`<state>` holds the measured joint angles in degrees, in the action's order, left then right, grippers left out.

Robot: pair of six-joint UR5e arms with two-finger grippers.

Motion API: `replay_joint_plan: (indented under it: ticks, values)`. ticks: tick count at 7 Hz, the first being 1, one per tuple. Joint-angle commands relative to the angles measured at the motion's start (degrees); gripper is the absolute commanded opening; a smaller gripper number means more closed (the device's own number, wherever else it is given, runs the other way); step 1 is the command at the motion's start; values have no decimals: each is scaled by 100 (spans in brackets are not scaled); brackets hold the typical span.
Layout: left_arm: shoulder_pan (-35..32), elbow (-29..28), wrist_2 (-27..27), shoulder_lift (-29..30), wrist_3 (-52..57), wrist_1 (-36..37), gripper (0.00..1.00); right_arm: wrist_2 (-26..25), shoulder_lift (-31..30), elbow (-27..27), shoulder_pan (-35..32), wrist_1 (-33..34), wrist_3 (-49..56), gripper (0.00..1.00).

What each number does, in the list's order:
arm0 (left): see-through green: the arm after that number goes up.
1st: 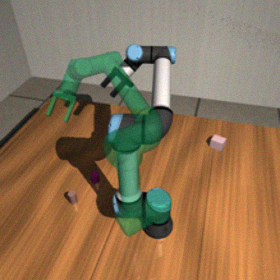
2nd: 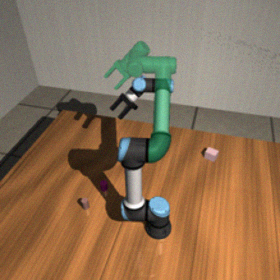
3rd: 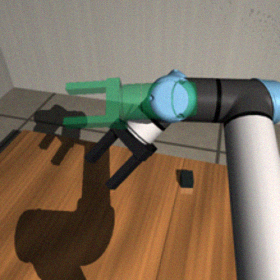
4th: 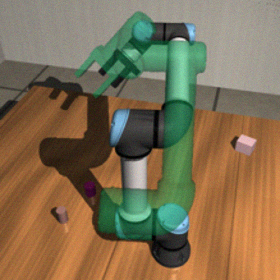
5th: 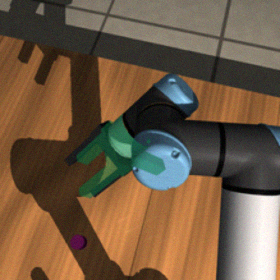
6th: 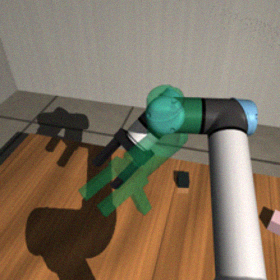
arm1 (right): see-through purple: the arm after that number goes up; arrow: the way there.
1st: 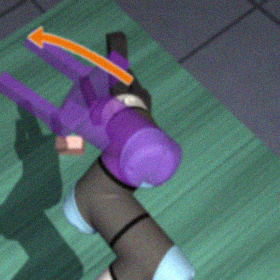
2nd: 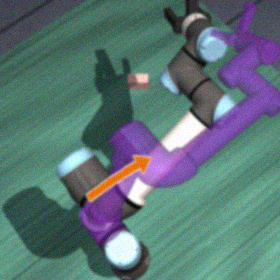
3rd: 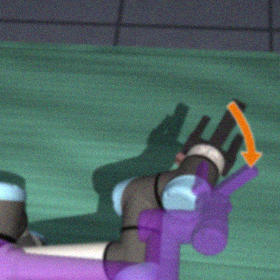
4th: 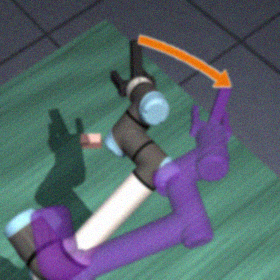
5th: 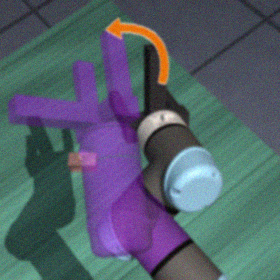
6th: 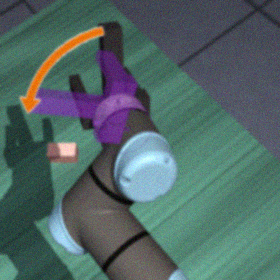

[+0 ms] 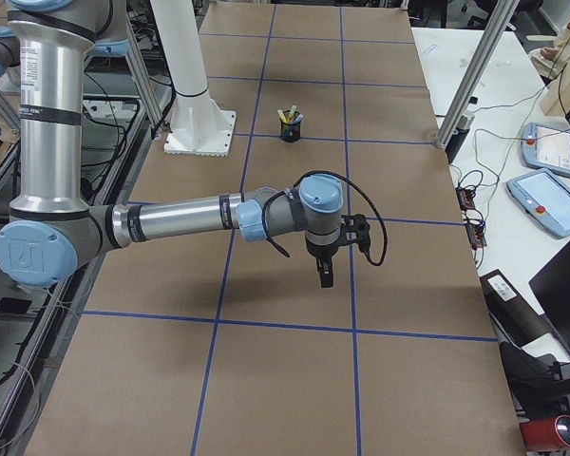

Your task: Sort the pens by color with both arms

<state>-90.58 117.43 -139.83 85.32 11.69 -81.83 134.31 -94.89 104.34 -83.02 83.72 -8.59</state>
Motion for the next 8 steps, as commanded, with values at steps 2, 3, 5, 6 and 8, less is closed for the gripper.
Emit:
replay_joint_plan:
  ticks: [2, 3, 5, 6, 8]
  values:
    - [14, 0, -9, -24, 0, 0, 99, 34, 355, -28, 319, 12, -37, 100]
    - [14, -18, -9, -24, -9, 9, 99, 25, 853, -245, 556, 195, -89, 99]
    - [22, -71, -9, -42, -18, 9, 99, -97, 2294, -336, 1049, 1422, -885, 98]
    - [31, -88, -17, -68, -18, 9, 99, -133, 2622, -327, 1364, 1506, -1438, 98]
    - [31, -106, -9, -68, -132, 0, 99, -142, 3185, -335, 1953, 1533, -2782, 98]
